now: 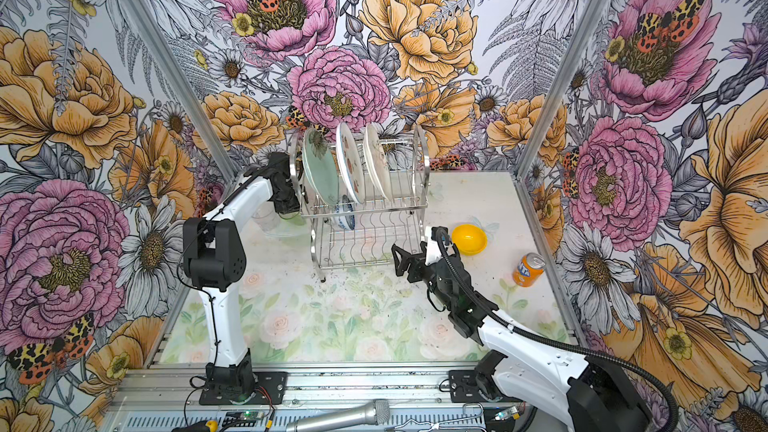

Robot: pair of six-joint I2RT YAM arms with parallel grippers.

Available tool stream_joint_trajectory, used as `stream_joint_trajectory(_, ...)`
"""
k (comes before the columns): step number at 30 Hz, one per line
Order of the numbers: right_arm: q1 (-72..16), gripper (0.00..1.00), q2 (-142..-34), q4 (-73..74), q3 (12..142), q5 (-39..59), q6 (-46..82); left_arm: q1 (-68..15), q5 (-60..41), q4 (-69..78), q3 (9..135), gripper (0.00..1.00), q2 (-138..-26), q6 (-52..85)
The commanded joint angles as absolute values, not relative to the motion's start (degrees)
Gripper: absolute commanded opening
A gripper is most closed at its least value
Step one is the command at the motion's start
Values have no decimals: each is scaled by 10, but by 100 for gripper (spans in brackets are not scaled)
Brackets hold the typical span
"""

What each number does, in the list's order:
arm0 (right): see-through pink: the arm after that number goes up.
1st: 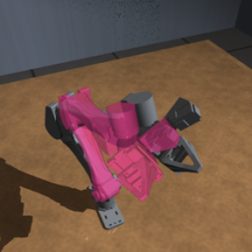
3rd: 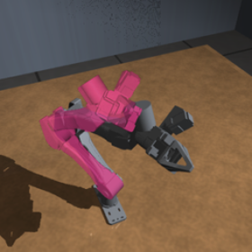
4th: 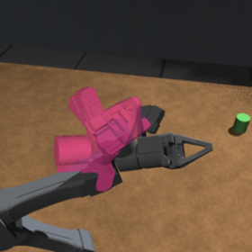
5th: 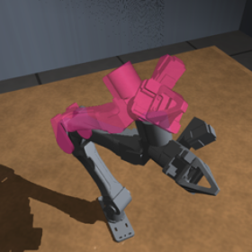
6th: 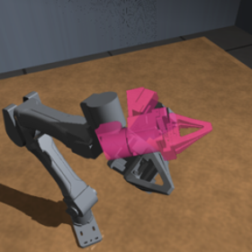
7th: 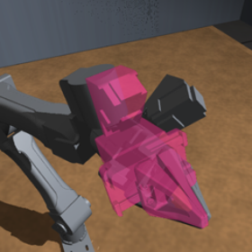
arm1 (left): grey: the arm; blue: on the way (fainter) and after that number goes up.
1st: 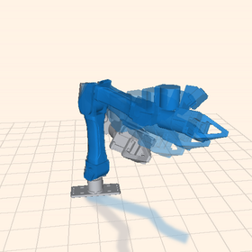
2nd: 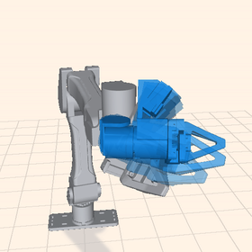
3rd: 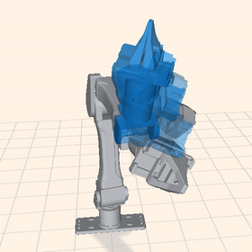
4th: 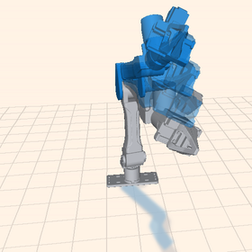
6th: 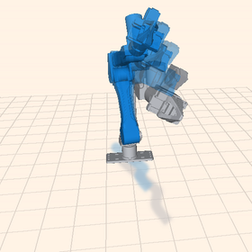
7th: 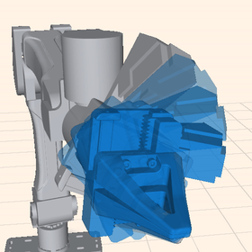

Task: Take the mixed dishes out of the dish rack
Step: 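Lower the green glass beside the clear glass and open the left gripper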

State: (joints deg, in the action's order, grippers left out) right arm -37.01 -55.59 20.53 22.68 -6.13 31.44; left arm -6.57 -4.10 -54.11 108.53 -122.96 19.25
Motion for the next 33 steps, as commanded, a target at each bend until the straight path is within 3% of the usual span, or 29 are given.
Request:
stream_joint_trajectory(1, -364, 97, -550, 202, 241, -65, 318, -62, -37, -563, 1120, 26, -1237, 172)
stream_joint_trajectory(4, -364, 97, -548, 202, 236, -64, 318, -61, -37, -570, 1146, 27, -1240, 170)
stream_joint_trajectory(8, -362, 97, -538, 196, 233, -65, 293, -61, -48, -594, 1192, 40, -1252, 159)
stream_joint_trajectory(18, -357, 97, -572, 178, 266, -43, 245, -60, -44, -601, 1195, 57, -1221, 158)
stream_joint_trajectory(24, -357, 97, -602, 178, 281, -14, 248, -40, -69, -600, 1176, 98, -1203, 168)
stream_joint_trajectory(33, -357, 97, -637, 181, 299, 8, 252, -28, -67, -556, 1093, 99, -1103, 180)
